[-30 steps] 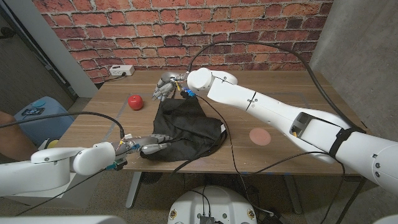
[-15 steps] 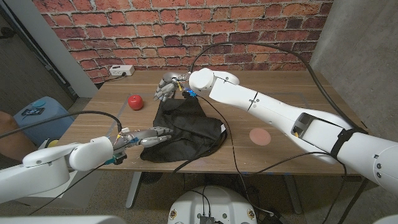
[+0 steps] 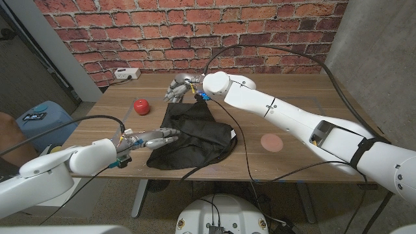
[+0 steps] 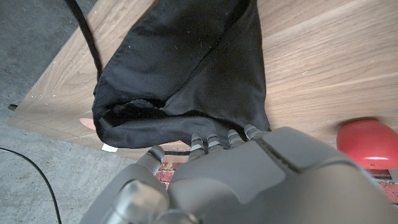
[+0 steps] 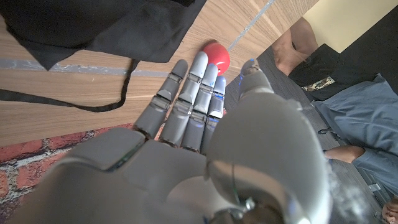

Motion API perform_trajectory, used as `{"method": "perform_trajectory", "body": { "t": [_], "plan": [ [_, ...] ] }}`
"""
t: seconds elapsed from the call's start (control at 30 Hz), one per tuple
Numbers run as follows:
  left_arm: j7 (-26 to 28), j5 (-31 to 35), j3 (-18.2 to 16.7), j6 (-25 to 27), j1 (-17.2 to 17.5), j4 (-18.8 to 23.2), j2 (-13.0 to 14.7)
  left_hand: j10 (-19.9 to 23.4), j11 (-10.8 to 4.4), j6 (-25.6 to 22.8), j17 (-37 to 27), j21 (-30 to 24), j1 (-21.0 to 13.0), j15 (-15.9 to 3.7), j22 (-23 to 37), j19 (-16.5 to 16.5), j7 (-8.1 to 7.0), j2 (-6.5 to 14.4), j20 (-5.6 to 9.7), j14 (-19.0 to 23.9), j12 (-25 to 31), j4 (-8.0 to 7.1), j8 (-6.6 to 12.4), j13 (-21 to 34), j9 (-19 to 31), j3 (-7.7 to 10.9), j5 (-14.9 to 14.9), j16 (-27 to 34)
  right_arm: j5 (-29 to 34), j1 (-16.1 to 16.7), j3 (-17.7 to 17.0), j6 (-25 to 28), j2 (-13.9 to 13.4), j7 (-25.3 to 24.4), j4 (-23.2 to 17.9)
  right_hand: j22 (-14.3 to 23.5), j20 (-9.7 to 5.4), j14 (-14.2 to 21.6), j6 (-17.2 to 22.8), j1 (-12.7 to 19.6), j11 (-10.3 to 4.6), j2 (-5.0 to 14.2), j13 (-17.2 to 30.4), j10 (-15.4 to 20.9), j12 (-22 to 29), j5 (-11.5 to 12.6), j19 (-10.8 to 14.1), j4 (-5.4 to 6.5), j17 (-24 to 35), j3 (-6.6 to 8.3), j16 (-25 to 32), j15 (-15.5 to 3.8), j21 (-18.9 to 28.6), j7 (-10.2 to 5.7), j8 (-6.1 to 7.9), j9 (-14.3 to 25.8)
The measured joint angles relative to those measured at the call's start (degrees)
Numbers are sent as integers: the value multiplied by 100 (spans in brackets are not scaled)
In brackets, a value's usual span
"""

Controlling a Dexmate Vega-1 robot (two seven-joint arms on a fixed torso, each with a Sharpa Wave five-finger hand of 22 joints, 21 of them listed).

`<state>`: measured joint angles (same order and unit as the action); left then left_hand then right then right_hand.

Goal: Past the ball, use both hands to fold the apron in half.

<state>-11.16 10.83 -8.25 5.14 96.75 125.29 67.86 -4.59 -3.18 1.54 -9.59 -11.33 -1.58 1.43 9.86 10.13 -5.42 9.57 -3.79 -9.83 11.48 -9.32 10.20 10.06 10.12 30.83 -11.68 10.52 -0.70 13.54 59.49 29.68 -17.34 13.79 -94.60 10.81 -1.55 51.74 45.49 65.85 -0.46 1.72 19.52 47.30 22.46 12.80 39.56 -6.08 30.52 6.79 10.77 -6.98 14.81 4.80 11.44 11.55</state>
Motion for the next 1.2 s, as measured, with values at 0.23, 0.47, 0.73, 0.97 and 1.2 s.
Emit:
{"method": "perform_trajectory", "body": {
  "t": [0.23, 0.47, 0.73, 0.97, 1.2],
  "plan": [
    [-108, 61, 33, 20, -147, 15, -202, 0, 0, 0, 0, 0, -21, 0, 0, -22, 0, -21, -22, 0, 0, 24, 0, 0, 0, 24, 26, 0, -76, 80, -137, -114, -105, -23, -16, 0, 0, -174, -65, -99, -134, 34, -106, -126, -171, 0, 0, 24, -92, -24, 0, 43, 0, -262, -3, -10],
    [-96, 60, 241, 164, -420, 57, -419, 31, -31, 0, 0, 0, -23, 0, 0, -31, 0, -24, -31, 0, 0, 8, 0, 0, 0, 39, 26, 0, -173, 186, -299, -326, -216, -62, -18, -1, -41, -376, -16, -156, -206, 20, -190, -116, -262, -44, 42, 24, -246, -24, -83, 103, 0, -329, -3, -36],
    [-11, 25, 417, 317, -616, 119, -483, 51, -10, 0, 0, 0, -23, 0, 0, -31, 0, -23, -31, 0, 0, 25, 0, 0, 0, 56, 25, 0, -275, 295, -444, -550, -332, -83, -17, -1, -114, -475, -38, -177, -205, 41, -253, -116, -352, -73, 31, 24, -368, -24, -83, 127, 0, -306, -3, -36],
    [136, -33, 582, 487, -780, 176, -515, 51, -10, -31, 0, 0, -23, 0, 0, -31, 31, -23, -31, 0, 0, 16, 0, -1, 0, 79, 23, 0, -349, 403, -587, -611, -443, -118, -43, -1, -144, -576, -194, -201, -149, 65, -304, -173, -473, -72, 1, 24, -466, -23, -83, 165, -21, -264, -14, -36],
    [275, -94, 771, 630, -957, 212, -506, 51, -10, -31, 0, 0, -23, 0, 0, -31, 31, -23, -31, 0, 0, 26, 0, -1, 0, 89, 22, 0, -439, 529, -718, -638, -562, -168, -92, -2, -175, -619, -264, -200, -130, 65, -353, -253, -552, -72, -31, 24, -535, -23, -83, 188, -21, -205, -46, -36]
  ]
}}
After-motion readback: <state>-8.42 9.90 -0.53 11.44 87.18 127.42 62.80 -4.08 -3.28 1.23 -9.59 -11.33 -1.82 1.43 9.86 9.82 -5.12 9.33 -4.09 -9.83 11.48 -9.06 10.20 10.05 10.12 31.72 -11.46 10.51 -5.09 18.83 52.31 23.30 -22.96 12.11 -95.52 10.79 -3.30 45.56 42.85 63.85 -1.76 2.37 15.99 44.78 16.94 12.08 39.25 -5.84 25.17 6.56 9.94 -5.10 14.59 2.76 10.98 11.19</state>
